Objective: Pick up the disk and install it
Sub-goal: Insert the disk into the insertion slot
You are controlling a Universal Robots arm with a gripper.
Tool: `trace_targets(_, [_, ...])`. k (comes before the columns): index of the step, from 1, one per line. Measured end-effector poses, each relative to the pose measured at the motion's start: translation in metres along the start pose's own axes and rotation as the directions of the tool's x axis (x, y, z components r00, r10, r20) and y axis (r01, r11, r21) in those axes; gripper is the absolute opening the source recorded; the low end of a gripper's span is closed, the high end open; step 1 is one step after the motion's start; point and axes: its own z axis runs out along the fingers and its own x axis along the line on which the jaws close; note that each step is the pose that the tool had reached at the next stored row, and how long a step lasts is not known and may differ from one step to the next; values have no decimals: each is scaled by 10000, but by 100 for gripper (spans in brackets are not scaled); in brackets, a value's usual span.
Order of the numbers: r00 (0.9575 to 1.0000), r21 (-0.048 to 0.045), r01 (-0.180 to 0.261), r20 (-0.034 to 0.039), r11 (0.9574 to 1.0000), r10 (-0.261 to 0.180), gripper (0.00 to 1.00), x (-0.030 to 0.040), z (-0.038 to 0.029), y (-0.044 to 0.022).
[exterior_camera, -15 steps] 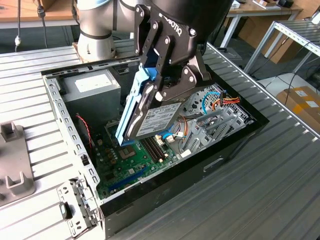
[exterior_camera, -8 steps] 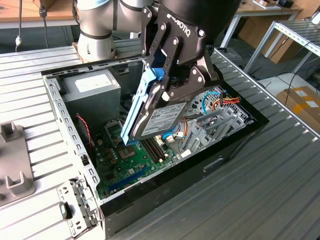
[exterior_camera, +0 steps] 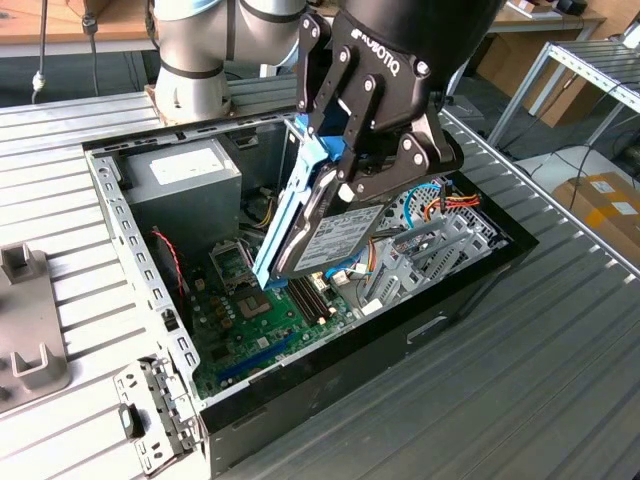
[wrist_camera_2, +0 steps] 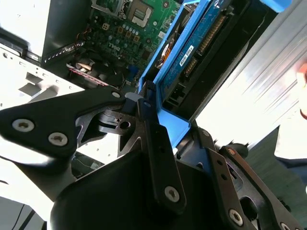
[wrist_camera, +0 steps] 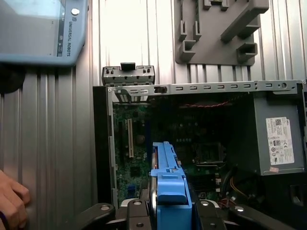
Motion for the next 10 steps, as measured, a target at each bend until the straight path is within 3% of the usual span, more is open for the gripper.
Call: trace_targets(10, [10000,0,0,-1,10000,0,37,32,-7,-114])
